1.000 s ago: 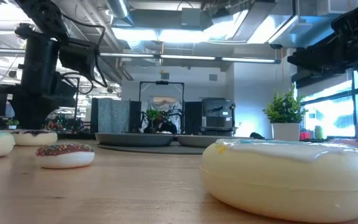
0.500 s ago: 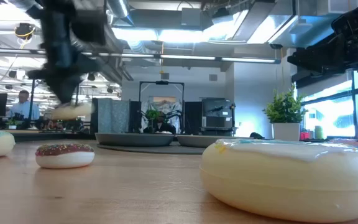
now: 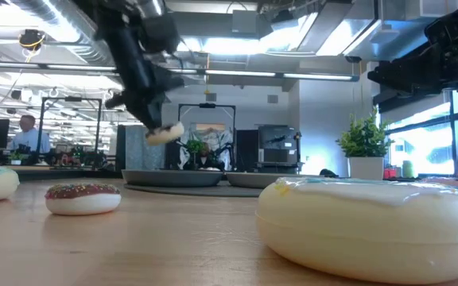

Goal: Pick & Place donuts
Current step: Put the big black doughnut on the dark gray plate

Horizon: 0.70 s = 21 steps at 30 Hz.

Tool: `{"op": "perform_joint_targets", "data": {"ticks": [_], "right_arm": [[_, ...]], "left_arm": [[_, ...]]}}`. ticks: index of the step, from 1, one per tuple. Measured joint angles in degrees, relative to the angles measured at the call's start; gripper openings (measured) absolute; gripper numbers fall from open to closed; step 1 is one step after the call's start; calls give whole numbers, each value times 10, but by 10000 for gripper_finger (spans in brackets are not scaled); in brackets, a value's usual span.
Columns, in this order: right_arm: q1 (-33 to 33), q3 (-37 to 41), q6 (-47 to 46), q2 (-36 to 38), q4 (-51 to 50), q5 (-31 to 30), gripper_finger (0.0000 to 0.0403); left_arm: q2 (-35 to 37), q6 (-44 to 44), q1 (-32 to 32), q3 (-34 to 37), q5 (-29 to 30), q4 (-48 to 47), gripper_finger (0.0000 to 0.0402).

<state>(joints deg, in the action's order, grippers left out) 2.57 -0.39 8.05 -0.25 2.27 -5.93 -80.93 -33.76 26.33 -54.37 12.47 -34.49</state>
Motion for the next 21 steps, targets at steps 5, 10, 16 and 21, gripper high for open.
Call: {"op": "perform_joint_targets", "data": {"ticks": [5, 10, 16, 21], "right_arm": [[0, 0, 0, 0, 0, 0, 136], [0, 0, 0, 0, 0, 0, 136], [0, 0, 0, 0, 0, 0, 136], [0, 0, 0, 0, 0, 0, 136]], "left_arm": [[-69, 27, 29, -22, -10, 3, 27], [-119, 30, 42, -34, -37, 30, 27], [-146, 31, 48, -35, -32, 46, 32], [-147, 31, 50, -35, -28, 48, 41]]}}
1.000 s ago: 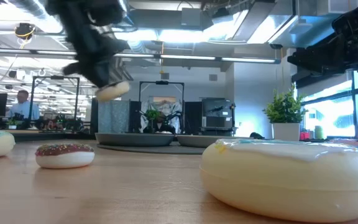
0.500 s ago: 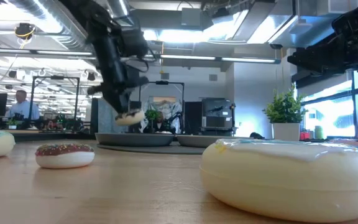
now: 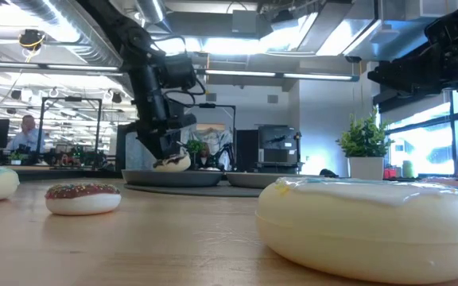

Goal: Pick & Place donuts
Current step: Put the big black doughnut on the dark gray plate

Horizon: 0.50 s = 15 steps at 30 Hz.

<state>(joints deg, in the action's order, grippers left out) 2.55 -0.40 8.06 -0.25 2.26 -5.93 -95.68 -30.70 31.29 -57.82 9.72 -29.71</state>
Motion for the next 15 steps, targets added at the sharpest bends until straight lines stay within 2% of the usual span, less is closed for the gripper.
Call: {"op": "perform_joint_targets", "data": {"ticks": [15], "right_arm": [[0, 0, 0, 0, 0, 0, 136]], "left_arm": [[0, 0, 0, 0, 0, 0, 57]]}}
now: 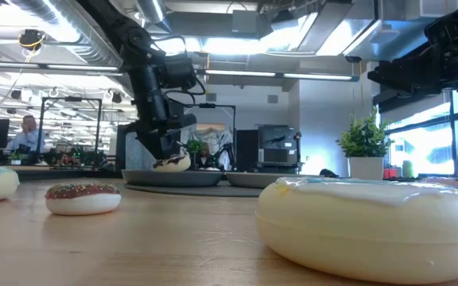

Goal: Pick & Place donuts
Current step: Put the big black doughnut on the dark gray plate

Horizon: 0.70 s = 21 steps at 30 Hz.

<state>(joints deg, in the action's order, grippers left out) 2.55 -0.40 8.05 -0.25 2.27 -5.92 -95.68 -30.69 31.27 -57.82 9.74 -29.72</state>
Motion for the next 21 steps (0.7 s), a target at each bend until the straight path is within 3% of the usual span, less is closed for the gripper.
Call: {"op": "perform_joint_targets", "data": {"ticks": [15, 21], "right_arm": [[0, 0, 0, 0, 0, 0, 136], [0, 0, 0, 0, 0, 0, 136]], "left_arm": [[0, 0, 0, 0, -1, -3, 115], [0, 0, 0, 0, -32, -8, 127]]}}
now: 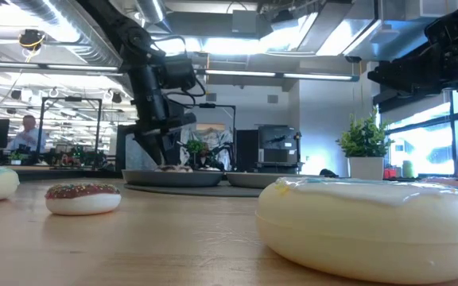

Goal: Pick & Place donuts
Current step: Put the big black doughnut on the dark gray plate, then put the big blue doughnut on the dark gray plate

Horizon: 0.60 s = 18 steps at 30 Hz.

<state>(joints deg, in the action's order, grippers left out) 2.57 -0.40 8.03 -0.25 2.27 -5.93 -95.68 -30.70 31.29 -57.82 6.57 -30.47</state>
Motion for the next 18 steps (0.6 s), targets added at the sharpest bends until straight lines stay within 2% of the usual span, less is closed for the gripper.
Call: {"op": "perform_joint_targets", "data": {"ticks": [4, 11, 14, 18], "right_arm": [[0, 0, 0, 0, 0, 0, 136], [0, 0, 0, 0, 0, 0, 136], [0, 0, 0, 0, 0, 0, 136], [0, 0, 0, 0, 0, 0, 136]], "left_arm": [[5, 0, 3, 0, -20, -18, 130], [64, 9, 5, -57, -10, -173, 129], [111, 24, -34, -62, -11, -192, 129], [161, 27, -144, -62, -10, -219, 127]]}}
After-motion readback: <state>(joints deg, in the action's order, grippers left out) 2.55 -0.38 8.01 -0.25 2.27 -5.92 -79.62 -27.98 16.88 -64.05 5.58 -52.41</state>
